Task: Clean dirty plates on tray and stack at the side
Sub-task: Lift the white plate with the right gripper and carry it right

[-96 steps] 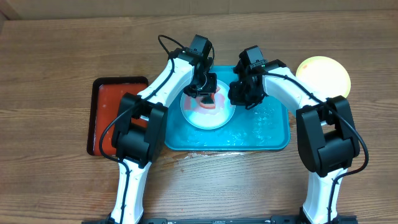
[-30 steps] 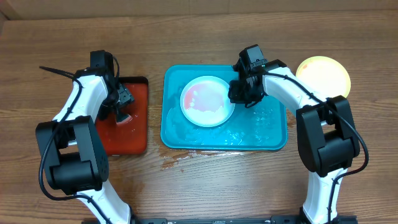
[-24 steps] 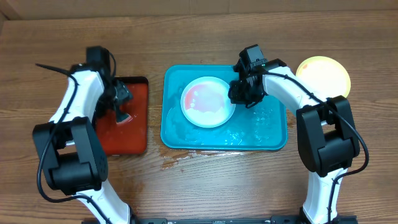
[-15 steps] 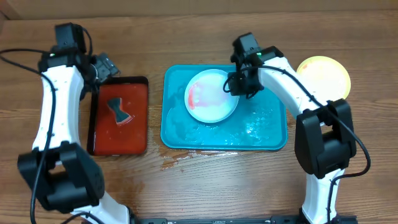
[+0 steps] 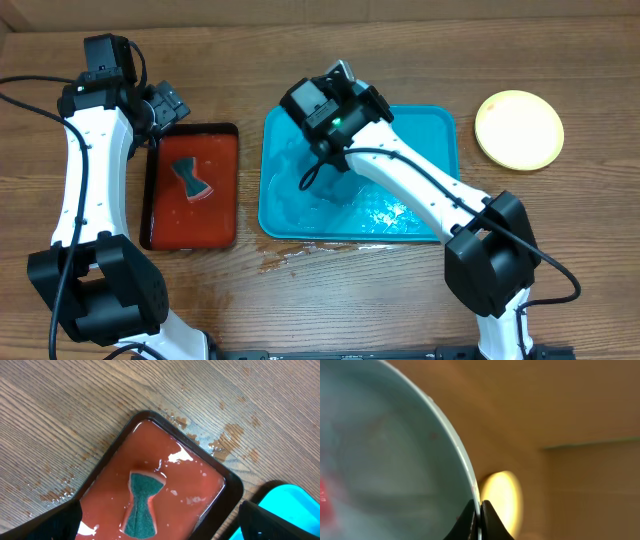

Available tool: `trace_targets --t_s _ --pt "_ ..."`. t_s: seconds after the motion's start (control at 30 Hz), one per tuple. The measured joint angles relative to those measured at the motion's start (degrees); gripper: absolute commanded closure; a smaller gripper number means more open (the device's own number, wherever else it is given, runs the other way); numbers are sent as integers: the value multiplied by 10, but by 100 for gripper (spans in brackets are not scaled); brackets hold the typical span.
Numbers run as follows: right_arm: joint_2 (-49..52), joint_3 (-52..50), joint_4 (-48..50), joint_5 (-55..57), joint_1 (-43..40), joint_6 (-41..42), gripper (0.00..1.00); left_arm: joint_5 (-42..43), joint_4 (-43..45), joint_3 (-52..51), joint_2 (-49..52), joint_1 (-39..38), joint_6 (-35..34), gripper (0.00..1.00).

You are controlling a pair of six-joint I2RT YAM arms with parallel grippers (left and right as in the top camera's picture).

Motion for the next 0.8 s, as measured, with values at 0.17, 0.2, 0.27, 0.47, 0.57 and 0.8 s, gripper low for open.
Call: trace_targets --t_s 0.17,0.2,0.27,0.47,0.57,0.8 --pt "0 0 11 102 27 -106 96 0 0 0 0 0 0 0" --pt "0 0 11 113 32 -122 96 0 0 0 0 0 0 0" --pt "0 0 11 126 40 -145 96 0 0 0 0 0 0 0" --pt "0 0 11 114 46 -173 96 0 0 0 0 0 0 0" --pt "0 0 7 97 44 -178 96 0 -1 0 0 0 0 0" --pt "0 0 16 -21 -7 -155 96 0 -1 0 0 0 0 0"
